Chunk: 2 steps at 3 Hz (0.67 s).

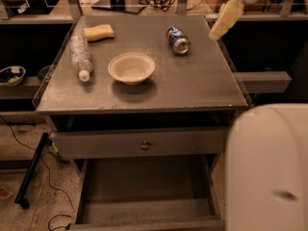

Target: Place pepsi can into middle drawer

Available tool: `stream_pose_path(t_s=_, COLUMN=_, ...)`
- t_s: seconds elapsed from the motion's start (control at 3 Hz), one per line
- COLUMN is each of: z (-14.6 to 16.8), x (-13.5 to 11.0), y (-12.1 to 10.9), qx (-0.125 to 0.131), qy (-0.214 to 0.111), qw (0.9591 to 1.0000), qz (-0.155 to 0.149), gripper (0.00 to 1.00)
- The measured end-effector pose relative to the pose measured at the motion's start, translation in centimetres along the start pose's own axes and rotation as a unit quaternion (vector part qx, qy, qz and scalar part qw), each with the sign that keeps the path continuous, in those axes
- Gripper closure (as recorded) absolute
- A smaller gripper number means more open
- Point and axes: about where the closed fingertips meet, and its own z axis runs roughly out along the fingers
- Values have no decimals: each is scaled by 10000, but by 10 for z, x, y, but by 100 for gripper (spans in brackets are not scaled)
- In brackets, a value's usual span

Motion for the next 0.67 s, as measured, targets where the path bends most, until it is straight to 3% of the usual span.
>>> stream_pose_path(t_s=0.33, z=-69, x=-5, y=3, qx=570, qy=-223, qw=9981, qz=12, gripper=0)
stream_pose_path(t_s=0.67, z=-97, x=-30, y=30, qx=380, qy=-767, qw=9962, qz=181, gripper=0)
